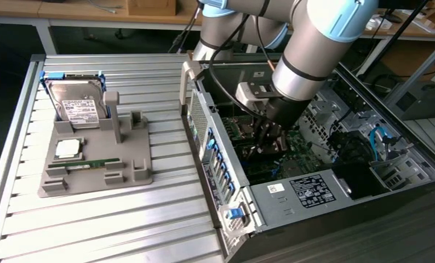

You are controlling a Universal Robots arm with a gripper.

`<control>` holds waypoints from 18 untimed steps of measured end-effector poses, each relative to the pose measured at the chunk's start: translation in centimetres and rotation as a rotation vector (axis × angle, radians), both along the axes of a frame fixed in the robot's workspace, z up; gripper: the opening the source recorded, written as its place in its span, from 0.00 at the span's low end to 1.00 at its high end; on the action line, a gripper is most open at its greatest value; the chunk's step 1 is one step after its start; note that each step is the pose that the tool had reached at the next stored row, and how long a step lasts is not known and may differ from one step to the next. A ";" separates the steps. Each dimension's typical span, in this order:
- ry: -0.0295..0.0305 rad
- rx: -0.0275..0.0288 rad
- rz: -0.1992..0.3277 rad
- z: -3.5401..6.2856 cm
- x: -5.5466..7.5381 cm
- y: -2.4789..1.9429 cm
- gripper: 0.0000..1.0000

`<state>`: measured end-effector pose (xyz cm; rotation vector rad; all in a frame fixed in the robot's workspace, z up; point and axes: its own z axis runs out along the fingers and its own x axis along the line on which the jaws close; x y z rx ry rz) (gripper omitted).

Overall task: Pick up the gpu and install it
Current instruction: 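Insert the gpu into the slot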

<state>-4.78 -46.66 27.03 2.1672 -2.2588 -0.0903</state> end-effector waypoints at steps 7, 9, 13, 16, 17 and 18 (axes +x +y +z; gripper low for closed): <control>0.0001 0.0000 0.000 -0.13 0.0 0.00 0.27; 0.0066 0.0006 0.000 -0.17 0.0 0.01 0.27; 0.0364 0.0001 0.000 -0.17 0.0 0.00 0.27; 0.0380 0.0001 0.000 -0.17 0.0 0.00 0.27; 0.0379 0.0002 0.000 -0.17 0.0 0.00 0.27; 0.0379 0.0002 0.000 -0.17 0.0 0.00 0.27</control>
